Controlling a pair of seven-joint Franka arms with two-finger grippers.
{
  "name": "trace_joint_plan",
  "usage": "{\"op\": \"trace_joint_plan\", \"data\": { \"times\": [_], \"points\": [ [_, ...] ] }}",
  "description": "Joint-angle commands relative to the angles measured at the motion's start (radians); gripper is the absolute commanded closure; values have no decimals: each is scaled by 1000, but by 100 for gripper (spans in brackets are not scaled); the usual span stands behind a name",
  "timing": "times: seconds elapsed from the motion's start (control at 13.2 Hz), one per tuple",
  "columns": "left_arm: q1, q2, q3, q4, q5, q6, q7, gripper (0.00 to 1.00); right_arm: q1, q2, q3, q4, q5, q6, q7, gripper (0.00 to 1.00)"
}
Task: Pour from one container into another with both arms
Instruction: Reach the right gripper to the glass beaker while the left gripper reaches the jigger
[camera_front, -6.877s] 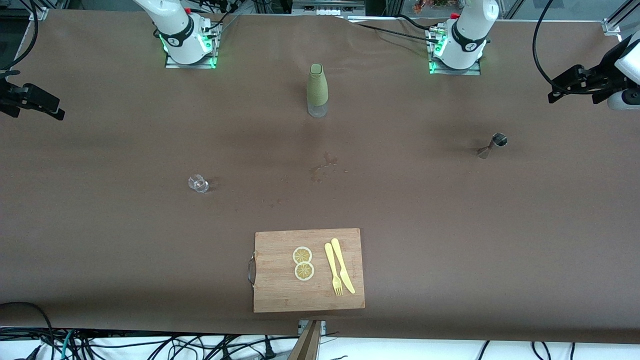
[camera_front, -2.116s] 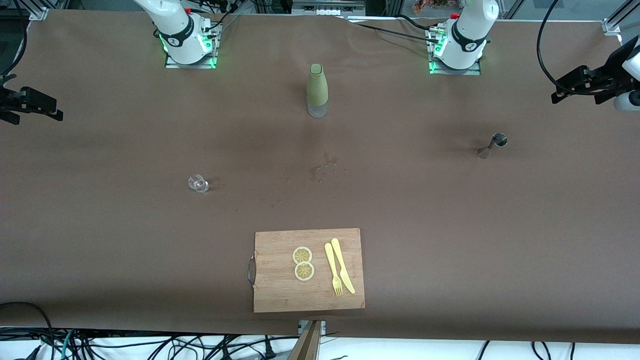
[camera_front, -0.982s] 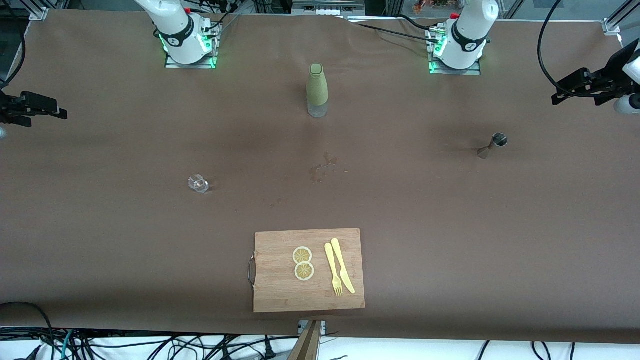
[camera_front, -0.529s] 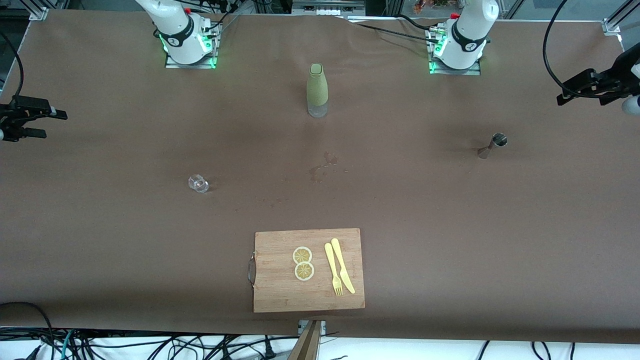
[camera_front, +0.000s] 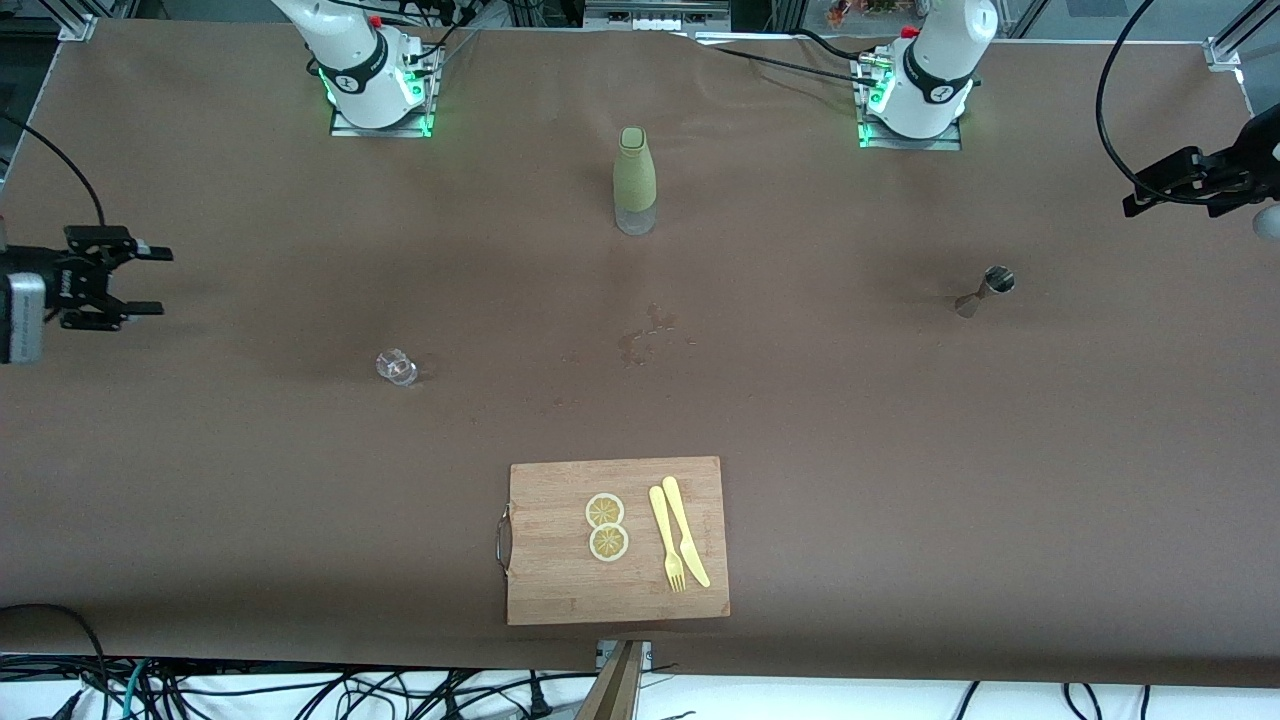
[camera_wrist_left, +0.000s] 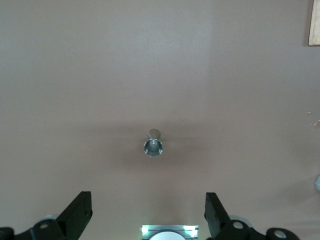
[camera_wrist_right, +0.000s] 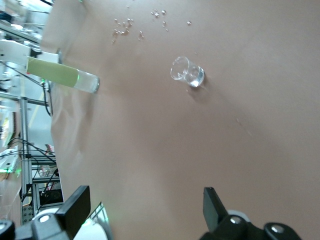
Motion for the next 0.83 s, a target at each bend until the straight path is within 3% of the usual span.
{"op": "trace_joint_plan", "data": {
  "times": [0.0,0.3,0.76],
  "points": [
    [38,30,36,-1,36,36,212,0,-5,69,13,19,76,12,-105,0],
    [147,76,38,-53,59,144,426,0,27,129,36,17,154,107,-411,0],
    [304,251,73,-53,-35,277,1013,0,57,280,85,13,356,189,-826,0]
  ]
}}
